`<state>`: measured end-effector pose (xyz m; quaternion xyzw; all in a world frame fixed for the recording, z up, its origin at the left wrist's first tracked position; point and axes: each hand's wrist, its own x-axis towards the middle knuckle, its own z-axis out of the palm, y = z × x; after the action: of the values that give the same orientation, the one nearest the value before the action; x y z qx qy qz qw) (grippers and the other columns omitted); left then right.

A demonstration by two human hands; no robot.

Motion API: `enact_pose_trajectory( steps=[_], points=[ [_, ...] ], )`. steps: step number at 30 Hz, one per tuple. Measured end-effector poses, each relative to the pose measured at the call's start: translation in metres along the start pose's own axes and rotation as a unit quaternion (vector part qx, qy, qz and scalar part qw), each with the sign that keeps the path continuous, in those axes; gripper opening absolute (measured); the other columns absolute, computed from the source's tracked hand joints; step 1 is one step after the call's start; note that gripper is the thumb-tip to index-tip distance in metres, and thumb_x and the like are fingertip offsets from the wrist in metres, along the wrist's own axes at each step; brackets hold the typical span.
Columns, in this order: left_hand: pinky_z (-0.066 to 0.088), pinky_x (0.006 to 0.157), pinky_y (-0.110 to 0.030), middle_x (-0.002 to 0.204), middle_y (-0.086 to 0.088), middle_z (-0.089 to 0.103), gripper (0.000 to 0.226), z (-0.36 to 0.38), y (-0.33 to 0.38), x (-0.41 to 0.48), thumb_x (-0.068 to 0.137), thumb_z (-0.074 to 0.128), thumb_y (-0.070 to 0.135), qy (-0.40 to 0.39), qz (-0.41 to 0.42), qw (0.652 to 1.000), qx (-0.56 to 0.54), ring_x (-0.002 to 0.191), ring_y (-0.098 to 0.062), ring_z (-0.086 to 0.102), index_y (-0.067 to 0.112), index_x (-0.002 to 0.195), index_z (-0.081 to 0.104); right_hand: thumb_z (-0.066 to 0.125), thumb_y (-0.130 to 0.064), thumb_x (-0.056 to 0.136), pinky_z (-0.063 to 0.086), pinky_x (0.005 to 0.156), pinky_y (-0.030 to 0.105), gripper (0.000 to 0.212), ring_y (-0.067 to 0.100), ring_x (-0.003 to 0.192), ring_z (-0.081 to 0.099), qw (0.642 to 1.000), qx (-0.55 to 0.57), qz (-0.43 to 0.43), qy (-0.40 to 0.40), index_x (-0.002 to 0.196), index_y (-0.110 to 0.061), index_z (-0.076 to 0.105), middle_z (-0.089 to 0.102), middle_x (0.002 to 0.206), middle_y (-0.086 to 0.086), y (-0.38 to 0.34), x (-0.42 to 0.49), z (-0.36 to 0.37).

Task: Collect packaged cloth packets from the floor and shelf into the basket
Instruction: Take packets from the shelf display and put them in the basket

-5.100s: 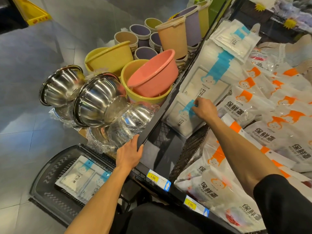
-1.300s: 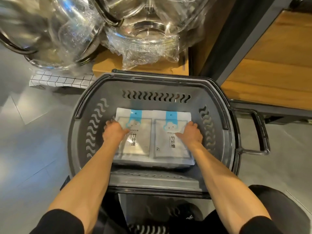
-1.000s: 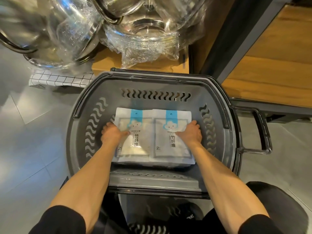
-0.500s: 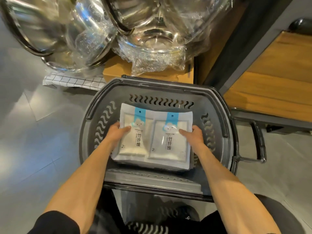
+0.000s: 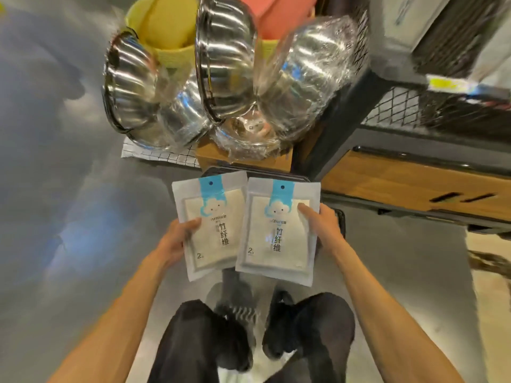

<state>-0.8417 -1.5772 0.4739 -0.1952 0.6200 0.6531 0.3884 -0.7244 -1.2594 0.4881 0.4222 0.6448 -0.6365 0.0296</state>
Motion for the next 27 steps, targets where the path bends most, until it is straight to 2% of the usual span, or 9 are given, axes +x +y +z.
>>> enact_pose_trajectory(
  steps=[2,4,6,9,11,14,18,23,27],
  points=[
    [0.061,0.082,-0.045,0.110,-0.010,0.075,0.022,0.017,0.017,-0.041,0.100,0.050,0.001,-0.009,-0.001,1.000,-0.004,0.094,-0.026,0.075,0.009,0.113,0.066,0.065,-0.023,0.095,0.055,0.059,0.020,0.013,0.007,0.079,0.073,1.000,-0.015,-0.001,0.000,0.107,-0.019,0.068,0.075,0.098,-0.003,-0.031,-0.038,-0.024],
    [0.063,0.073,-0.040,0.107,-0.010,0.076,0.023,0.039,0.035,-0.080,0.100,0.048,0.000,-0.020,-0.003,1.000,-0.019,0.090,-0.025,0.075,0.006,0.114,0.065,0.065,-0.024,0.095,0.056,0.062,0.021,0.016,0.009,0.082,0.073,1.000,-0.025,-0.005,-0.002,0.109,-0.017,0.068,0.075,0.100,-0.003,-0.058,-0.072,-0.053],
    [0.063,0.073,-0.040,0.109,-0.012,0.075,0.024,0.064,0.051,-0.113,0.099,0.048,0.000,-0.025,0.001,0.999,-0.031,0.092,-0.027,0.075,0.005,0.117,0.064,0.066,-0.024,0.094,0.057,0.065,0.022,0.016,0.010,0.085,0.073,0.999,-0.038,-0.007,-0.010,0.109,-0.017,0.068,0.075,0.101,-0.002,-0.086,-0.102,-0.085],
    [0.063,0.067,-0.036,0.105,-0.011,0.076,0.022,0.104,0.062,-0.151,0.098,0.050,0.001,-0.029,0.010,0.999,-0.027,0.088,-0.025,0.076,0.005,0.114,0.064,0.067,-0.024,0.093,0.060,0.077,0.034,0.009,0.015,0.089,0.074,0.999,-0.046,-0.006,-0.019,0.102,-0.022,0.069,0.076,0.103,-0.001,-0.115,-0.133,-0.138],
    [0.062,0.063,-0.033,0.104,-0.011,0.077,0.020,0.133,0.066,-0.169,0.098,0.053,0.005,-0.027,0.024,0.999,-0.022,0.087,-0.024,0.076,0.005,0.115,0.064,0.067,-0.025,0.094,0.060,0.072,0.028,0.009,0.011,0.087,0.074,0.999,-0.048,-0.018,-0.019,0.103,-0.025,0.068,0.076,0.103,-0.004,-0.134,-0.146,-0.172],
    [0.062,0.066,-0.036,0.107,-0.013,0.076,0.027,0.176,0.065,-0.183,0.097,0.058,0.010,-0.032,0.039,0.998,-0.028,0.091,-0.027,0.075,0.003,0.123,0.062,0.066,-0.023,0.095,0.057,0.063,0.020,0.018,0.007,0.086,0.073,0.998,-0.036,-0.036,-0.024,0.113,-0.021,0.066,0.074,0.104,-0.004,-0.154,-0.158,-0.221],
    [0.062,0.065,-0.032,0.103,-0.011,0.077,0.021,0.235,0.060,-0.201,0.097,0.055,0.007,-0.062,0.065,0.996,-0.024,0.087,-0.023,0.076,0.006,0.116,0.065,0.067,-0.019,0.093,0.062,0.077,0.034,0.027,0.014,0.095,0.074,0.998,-0.021,-0.052,-0.039,0.120,-0.020,0.065,0.075,0.108,-0.002,-0.165,-0.163,-0.282],
    [0.062,0.075,-0.033,0.117,-0.014,0.073,0.032,0.286,0.056,-0.210,0.095,0.061,0.012,-0.060,0.107,0.993,-0.005,0.105,-0.028,0.071,0.002,0.126,0.063,0.068,-0.020,0.093,0.061,0.073,0.029,0.026,0.016,0.095,0.074,0.996,0.006,-0.079,-0.028,0.119,-0.016,0.067,0.076,0.107,0.000,-0.172,-0.168,-0.338],
    [0.063,0.078,-0.037,0.116,-0.014,0.073,0.031,0.315,0.068,-0.211,0.094,0.062,0.013,-0.059,0.111,0.992,-0.003,0.106,-0.031,0.071,0.004,0.124,0.063,0.070,-0.023,0.092,0.060,0.081,0.032,0.027,0.012,0.095,0.073,0.995,-0.016,-0.102,-0.007,0.117,-0.016,0.068,0.075,0.107,-0.001,-0.183,-0.154,-0.358]
  ],
)
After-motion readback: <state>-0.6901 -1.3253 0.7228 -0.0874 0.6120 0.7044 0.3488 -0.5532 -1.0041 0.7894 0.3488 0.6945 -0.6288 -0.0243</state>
